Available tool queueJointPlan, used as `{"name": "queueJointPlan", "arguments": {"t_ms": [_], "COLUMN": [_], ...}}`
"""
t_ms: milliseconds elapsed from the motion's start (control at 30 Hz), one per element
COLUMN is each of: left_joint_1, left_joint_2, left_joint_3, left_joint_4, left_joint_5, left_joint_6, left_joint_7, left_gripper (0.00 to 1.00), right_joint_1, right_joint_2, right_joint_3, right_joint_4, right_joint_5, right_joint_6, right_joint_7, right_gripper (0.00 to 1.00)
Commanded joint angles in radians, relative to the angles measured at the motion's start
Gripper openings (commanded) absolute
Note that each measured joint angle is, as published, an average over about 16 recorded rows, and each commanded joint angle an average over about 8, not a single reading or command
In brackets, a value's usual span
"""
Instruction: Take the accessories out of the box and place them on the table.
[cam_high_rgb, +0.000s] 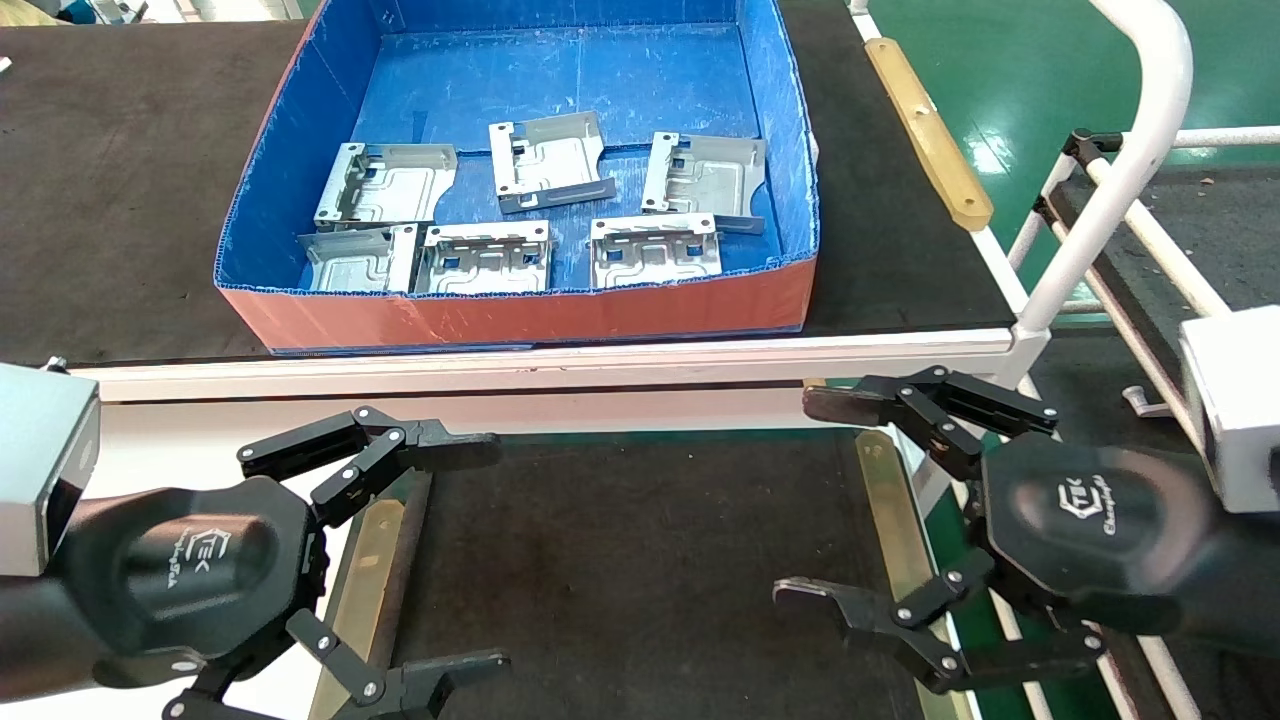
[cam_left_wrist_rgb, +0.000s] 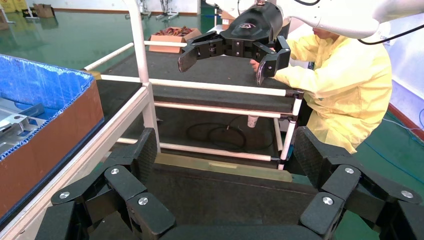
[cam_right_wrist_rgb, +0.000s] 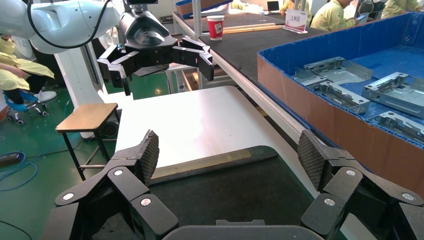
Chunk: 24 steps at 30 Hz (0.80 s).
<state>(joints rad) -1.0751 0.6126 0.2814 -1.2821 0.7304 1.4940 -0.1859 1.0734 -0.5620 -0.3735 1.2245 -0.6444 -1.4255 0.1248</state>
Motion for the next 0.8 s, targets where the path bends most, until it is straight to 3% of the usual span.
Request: {"name": "queueJointPlan", "arguments": {"t_ms": [33,800], "left_joint_1": [0.0,0.0], "left_joint_2": [0.0,0.0], "left_joint_3": [0.0,0.0], "left_joint_4": [0.0,0.0], "left_joint_5": [0.0,0.0], "left_joint_6": [0.0,0.0], "left_joint_7": [0.0,0.0], "left_gripper": [1.0,1.0], "right_joint_1": [0.0,0.0], "right_joint_2": [0.0,0.0], "right_joint_3": [0.0,0.0], "right_joint_4": [0.0,0.0], "right_joint_5": [0.0,0.0], "right_joint_6": [0.0,0.0], "right_joint_7": [0.0,0.0], "right_gripper": [1.0,1.0]}}
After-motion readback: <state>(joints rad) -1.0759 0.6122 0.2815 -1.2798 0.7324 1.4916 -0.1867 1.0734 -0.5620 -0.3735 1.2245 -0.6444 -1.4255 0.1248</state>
